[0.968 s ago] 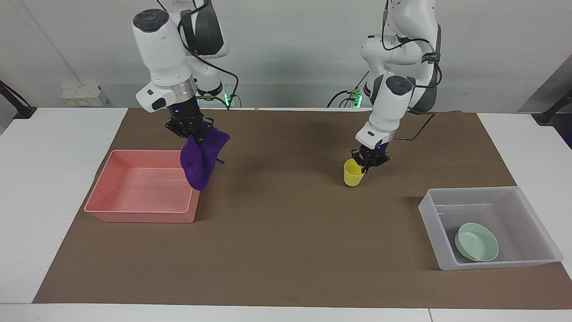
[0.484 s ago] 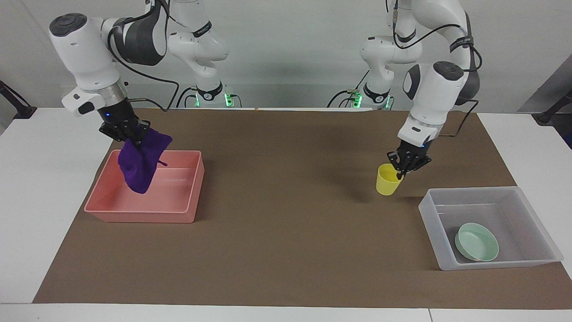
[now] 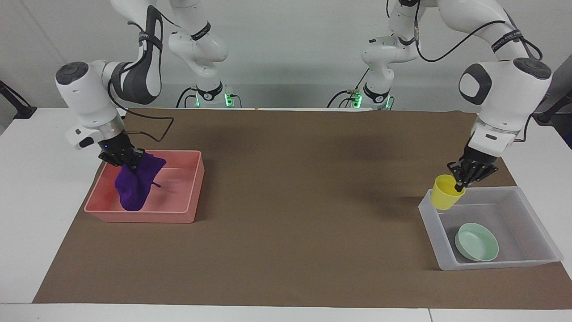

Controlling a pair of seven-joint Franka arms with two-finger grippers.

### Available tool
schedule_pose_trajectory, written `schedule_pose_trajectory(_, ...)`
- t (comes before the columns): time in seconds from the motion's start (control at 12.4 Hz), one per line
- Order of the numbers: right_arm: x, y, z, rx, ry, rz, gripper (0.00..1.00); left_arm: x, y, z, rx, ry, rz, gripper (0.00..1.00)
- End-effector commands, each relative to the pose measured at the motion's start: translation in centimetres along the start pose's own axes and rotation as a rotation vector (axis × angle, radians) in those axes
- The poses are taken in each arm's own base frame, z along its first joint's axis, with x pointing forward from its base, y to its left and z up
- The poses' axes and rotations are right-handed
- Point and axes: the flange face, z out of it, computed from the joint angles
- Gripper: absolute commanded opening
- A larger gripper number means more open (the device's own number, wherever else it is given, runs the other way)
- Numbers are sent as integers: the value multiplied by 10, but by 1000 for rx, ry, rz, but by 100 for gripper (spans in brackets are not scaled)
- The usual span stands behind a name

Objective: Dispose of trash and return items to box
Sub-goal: 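Drop the cloth into the pink box while the left gripper carries the cup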

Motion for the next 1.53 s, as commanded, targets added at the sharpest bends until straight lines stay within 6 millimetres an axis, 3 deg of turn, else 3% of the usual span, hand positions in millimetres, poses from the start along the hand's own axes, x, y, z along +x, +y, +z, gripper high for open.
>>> schedule_pose_trajectory(0.0,-12,-7,27,1,-5,17,0,27,-38,9,5,-15,11,0)
schedule_pose_trajectory(0.24,-14,-10,53,5,-18,14,0,46,-72,34,2,-29,-14,0)
schedule_pose_trajectory(0.4,-14,-10,68,9,-33,31,12,53,-107,65,-2,-47,0,0)
schedule_pose_trajectory(0.48,-14,-14,71,11,-39,43,41,54,-117,83,-5,-52,20,0)
schedule_pose_trajectory(0.56,-12,-22,70,13,-37,59,77,55,-117,98,-10,-54,22,0)
schedule_pose_trajectory(0.65,-10,-26,69,13,-34,74,100,56,-118,109,-11,-46,20,0)
schedule_pose_trajectory(0.97,3,-42,35,9,10,84,100,49,-120,139,-27,-48,6,0)
schedule_pose_trajectory(1.13,10,-73,13,12,20,128,100,45,-118,141,-39,-60,-1,0)
schedule_pose_trajectory(1.29,15,-97,-7,16,1,184,100,43,-115,142,-45,-70,0,42)
schedule_pose_trajectory(1.45,11,-125,-26,19,-1,229,100,42,-113,140,-52,-98,3,56)
